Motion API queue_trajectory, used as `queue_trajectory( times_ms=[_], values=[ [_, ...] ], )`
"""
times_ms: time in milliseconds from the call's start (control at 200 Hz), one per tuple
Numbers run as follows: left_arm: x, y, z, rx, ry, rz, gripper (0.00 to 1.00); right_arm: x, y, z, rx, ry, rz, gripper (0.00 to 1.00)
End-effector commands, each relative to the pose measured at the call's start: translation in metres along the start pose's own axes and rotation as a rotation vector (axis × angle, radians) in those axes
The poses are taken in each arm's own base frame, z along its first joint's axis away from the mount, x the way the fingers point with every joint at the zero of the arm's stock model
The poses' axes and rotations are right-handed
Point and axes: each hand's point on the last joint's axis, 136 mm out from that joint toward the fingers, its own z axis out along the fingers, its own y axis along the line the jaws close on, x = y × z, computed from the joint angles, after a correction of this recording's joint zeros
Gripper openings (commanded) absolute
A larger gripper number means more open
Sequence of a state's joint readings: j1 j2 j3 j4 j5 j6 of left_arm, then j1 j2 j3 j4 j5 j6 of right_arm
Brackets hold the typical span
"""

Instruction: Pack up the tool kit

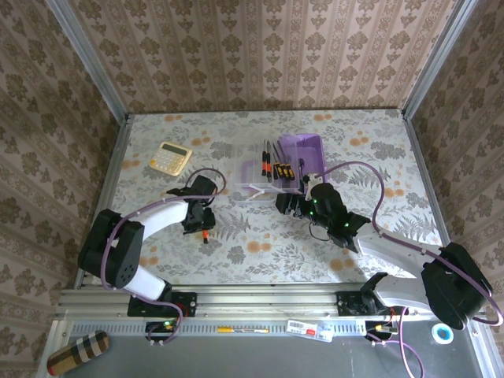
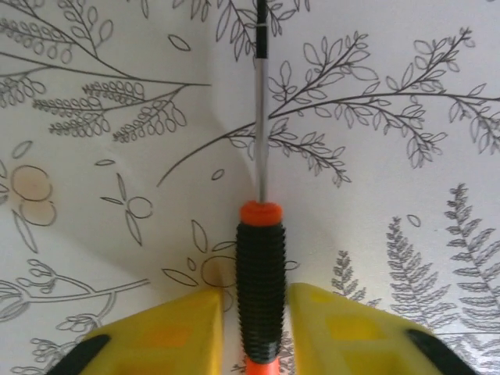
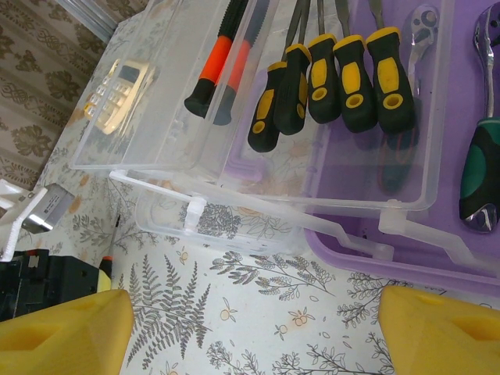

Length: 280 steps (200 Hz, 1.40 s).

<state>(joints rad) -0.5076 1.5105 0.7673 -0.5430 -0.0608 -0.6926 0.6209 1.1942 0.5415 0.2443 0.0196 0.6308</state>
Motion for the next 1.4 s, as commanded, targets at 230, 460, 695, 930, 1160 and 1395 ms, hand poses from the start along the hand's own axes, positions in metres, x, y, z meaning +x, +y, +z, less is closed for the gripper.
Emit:
queue_trajectory(
  times_ms=[230,460,695,930,1160,1395],
  values=[
    [-0.004,-0.008,-0.012,0.045,-0.023,0.034,0.11,-0.014,0.003,-0.002,0.018,-0.045,-0.014,0.83],
    [-0.018,-0.014,-0.041,0.077,-0.088,0.044,0.10,-0.014,0.002,-0.002,0.021,-0.050,-0.013,0.84],
    [-0.027,-0.030,-0.068,0.153,-0.150,0.057,0.11,-0.015,-0.002,-0.004,0.038,-0.057,-0.014,0.84],
    [-0.040,-0.045,-0.103,0.179,-0.214,0.099,0.11,-0.016,-0.004,-0.005,0.050,-0.063,-0.012,0.84],
    [-0.065,-0.064,-0.141,0.213,-0.284,0.144,0.11,-0.019,-0.007,-0.009,0.068,-0.078,-0.009,0.84],
    [-0.099,-0.110,-0.172,0.276,-0.335,0.212,0.11,-0.019,-0.015,-0.009,0.108,-0.091,-0.007,0.84]
  ],
)
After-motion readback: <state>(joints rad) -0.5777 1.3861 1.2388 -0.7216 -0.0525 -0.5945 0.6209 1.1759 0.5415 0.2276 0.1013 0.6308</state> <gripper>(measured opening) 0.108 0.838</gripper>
